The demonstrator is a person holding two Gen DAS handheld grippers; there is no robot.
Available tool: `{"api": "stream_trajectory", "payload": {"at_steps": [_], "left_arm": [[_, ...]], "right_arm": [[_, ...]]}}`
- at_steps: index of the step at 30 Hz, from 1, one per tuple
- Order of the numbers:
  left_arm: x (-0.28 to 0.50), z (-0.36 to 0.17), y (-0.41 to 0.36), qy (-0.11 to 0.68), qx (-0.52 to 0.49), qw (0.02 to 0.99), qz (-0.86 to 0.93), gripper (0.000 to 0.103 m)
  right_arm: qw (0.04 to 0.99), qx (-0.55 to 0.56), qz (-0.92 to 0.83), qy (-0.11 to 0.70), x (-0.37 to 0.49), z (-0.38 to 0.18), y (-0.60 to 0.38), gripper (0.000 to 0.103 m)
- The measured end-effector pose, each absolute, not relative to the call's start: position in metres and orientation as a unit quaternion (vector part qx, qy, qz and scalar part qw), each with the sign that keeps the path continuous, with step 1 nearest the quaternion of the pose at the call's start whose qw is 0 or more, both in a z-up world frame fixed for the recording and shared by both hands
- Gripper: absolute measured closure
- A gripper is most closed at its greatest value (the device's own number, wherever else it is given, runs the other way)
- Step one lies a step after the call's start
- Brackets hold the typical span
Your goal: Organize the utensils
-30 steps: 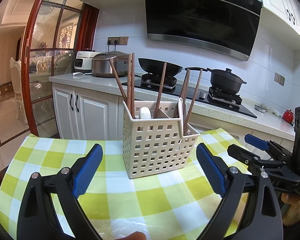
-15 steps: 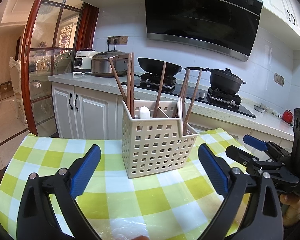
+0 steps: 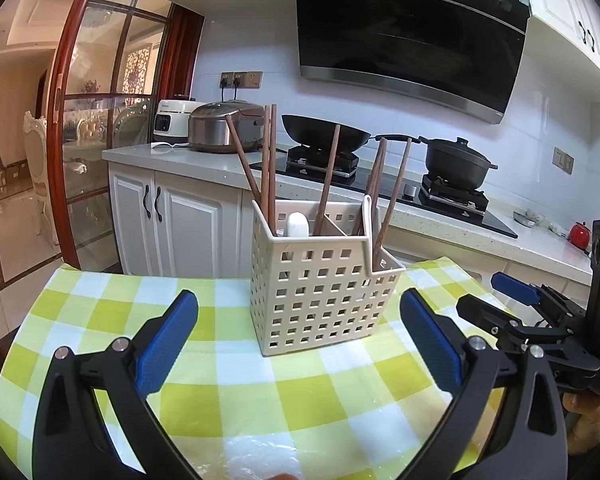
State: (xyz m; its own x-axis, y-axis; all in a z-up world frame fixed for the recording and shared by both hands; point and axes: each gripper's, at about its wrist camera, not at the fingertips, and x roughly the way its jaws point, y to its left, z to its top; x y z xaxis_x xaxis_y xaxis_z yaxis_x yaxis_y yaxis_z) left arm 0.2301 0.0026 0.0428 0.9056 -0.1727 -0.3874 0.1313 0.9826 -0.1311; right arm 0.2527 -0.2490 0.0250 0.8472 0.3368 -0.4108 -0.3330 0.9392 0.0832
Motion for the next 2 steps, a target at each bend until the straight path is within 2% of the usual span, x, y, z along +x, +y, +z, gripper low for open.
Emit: {"api": "stream_trajectory", "payload": {"at_steps": [2], "left_arm": [[0.2295, 0.0427, 0.0027, 0.203, -0.049, 0.975, -0.079, 0.005]], "right_arm": [[0.961, 0.004, 0.174, 0.214, 0.2528, 0.0254, -0.2490, 0.019]]}}
